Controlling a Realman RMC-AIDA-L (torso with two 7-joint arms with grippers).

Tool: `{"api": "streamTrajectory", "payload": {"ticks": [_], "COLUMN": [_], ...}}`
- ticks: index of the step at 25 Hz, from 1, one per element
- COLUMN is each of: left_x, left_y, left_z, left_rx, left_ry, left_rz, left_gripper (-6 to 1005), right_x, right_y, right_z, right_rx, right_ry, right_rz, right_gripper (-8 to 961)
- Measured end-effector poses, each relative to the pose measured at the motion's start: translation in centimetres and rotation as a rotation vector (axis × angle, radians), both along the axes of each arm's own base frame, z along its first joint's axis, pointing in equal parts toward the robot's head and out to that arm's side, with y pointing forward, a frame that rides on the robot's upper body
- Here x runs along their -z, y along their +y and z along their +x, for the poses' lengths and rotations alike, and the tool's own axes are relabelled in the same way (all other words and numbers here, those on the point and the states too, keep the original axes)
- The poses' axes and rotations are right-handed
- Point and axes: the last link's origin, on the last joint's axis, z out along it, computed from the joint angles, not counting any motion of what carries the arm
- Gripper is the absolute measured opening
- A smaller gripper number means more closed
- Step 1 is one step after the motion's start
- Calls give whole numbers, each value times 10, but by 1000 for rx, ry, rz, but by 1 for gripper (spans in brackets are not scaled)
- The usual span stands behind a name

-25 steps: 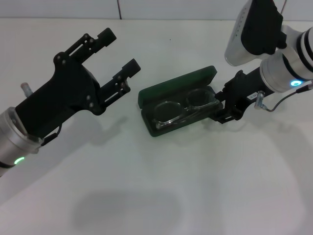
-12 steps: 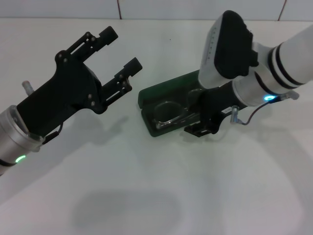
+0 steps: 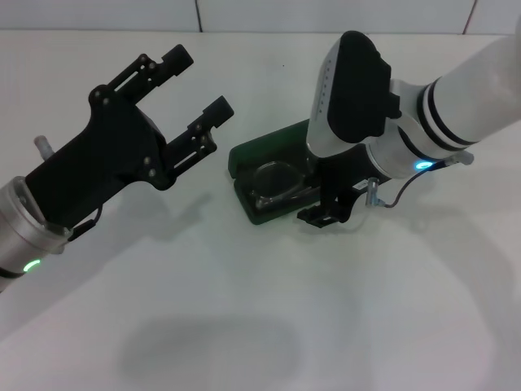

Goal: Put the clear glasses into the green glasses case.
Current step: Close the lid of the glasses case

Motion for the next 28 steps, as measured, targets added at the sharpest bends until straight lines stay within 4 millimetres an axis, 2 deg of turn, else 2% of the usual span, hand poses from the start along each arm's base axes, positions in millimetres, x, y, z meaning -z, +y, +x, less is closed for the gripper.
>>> {"api": "streamTrajectory", "payload": {"ticks": [8, 14, 20, 24, 28], "left_x": [-1, -2, -2, -4, -5], "left_y": [-1, -2, 0, 6, 17], "left_z": [-2, -3, -5, -10, -20], "left_rx": [-5, -15, -47, -116, -245], "left_ry": [-1, -8, -32, -62, -99], "left_rz": [2, 10, 35, 55, 95], "left_gripper": [658, 657, 656, 656, 655], "right_x": [-5, -38, -66, -70, -71], "right_y": [-11, -17, -1, 16, 21], "right_z": [-6, 0, 16, 31, 43], "right_rx": [-9, 6, -23, 11, 65], "right_ry": [17, 109, 381, 466, 487], "right_rz": [-38, 23, 308, 454, 480], "right_gripper": [515, 514, 514, 515, 515]}}
